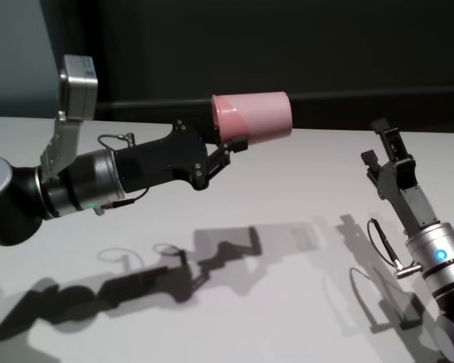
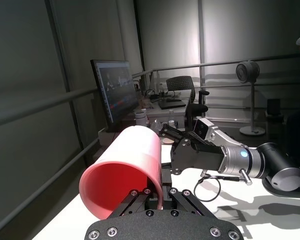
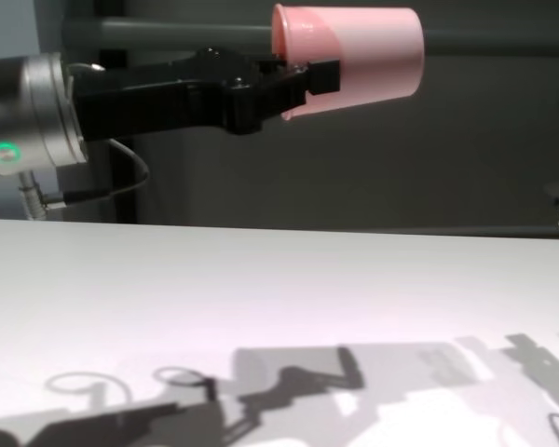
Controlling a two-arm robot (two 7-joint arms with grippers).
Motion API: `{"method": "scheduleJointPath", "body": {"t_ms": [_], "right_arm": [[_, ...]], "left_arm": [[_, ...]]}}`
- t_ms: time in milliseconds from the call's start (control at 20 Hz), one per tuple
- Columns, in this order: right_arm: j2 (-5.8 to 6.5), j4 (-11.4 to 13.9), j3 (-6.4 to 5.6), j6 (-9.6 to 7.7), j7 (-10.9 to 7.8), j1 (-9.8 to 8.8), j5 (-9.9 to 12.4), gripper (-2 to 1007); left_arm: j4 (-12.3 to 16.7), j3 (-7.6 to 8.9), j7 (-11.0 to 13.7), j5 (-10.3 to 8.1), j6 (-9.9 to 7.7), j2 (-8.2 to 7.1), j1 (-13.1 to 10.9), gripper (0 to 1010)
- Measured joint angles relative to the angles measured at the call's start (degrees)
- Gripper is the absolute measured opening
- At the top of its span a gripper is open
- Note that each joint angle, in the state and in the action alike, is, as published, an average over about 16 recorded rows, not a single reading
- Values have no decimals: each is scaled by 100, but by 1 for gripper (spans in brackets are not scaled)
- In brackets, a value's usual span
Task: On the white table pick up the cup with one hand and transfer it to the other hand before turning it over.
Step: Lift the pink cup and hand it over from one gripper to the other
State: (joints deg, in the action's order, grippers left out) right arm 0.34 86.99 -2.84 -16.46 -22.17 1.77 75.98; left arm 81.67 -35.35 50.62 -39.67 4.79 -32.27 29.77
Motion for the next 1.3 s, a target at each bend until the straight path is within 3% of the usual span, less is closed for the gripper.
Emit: {"method": "scheduleJointPath", "body": {"t_ms": [450,900,1300], "right_arm": [[54,-156,162,-468,-178,193,523,1002],[61,-217,458,-725,-437,303,817,1002],[62,-220,721,-845,-636,349,979,1002]], "left_arm": [[0,0,0,0,0,0,0,51],[0,0,0,0,0,0,0,51],[0,0,0,0,0,0,0,51]]}}
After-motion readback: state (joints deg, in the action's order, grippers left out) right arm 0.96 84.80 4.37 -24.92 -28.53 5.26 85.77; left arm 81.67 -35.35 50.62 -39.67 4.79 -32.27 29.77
